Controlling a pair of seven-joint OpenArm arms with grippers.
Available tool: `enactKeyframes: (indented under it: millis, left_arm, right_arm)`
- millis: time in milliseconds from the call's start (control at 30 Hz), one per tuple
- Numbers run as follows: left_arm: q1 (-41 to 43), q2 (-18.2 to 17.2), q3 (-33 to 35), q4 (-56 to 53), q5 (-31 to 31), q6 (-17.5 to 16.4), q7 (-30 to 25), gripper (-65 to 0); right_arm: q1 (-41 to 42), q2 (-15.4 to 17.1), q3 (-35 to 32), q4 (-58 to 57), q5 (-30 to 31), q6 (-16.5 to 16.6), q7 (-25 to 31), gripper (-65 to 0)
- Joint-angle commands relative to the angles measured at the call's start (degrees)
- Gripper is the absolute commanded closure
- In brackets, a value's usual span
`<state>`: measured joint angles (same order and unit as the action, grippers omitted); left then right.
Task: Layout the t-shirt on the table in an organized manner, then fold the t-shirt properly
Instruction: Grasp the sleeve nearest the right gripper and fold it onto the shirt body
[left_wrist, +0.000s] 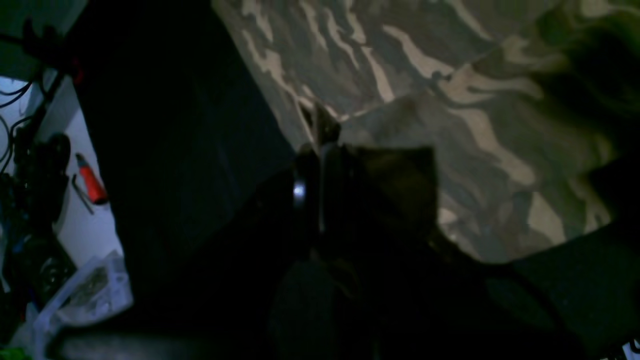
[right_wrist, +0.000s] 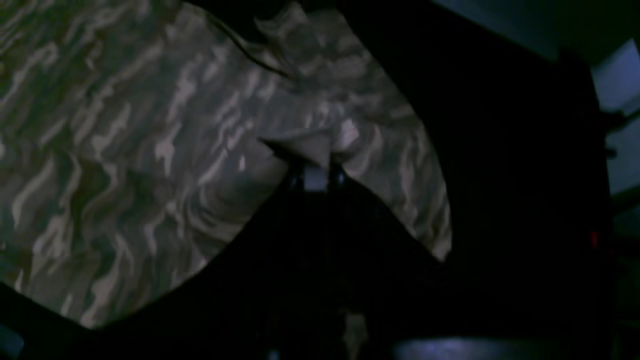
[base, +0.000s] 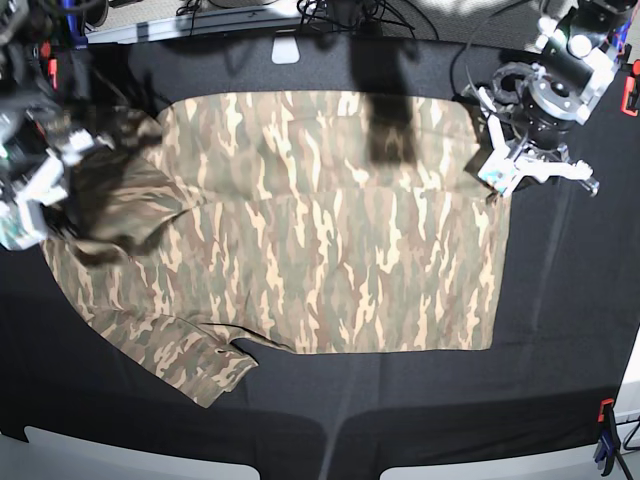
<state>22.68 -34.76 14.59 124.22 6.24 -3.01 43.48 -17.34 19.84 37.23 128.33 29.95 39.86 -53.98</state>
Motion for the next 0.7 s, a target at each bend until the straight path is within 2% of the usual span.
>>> enactKeyframes:
  millis: [0,233,400,667]
  left_arm:
    - [-0.5,-0.48,-0.28,-0.22,0.76,0.68,-1.01,0.0]
    - [-6.73,0.26,-0.28,-7.69,0.37,0.7,-1.57,0.0]
    - [-9.09,0.79,-0.28,-8.02,-4.92,0.66,-5.4,0.0]
    - [-9.53,0.76,-0.28,-10.84,-4.83,0.66,-6.25,0.0]
  right_arm:
    - [0.85,0.96,-0.5,0.74,-0.15,-0.22,1.95,0.0]
    - [1.46,0.96,-3.08,-1.95,-5.07,-0.22,6.32,0.0]
    - [2.05,0.96,-3.15,-6.93,-6.01,-0.22,8.9,0.0]
    - [10.01,0.96,-3.58,-18.51,-6.43,-0.2,11.93,0.0]
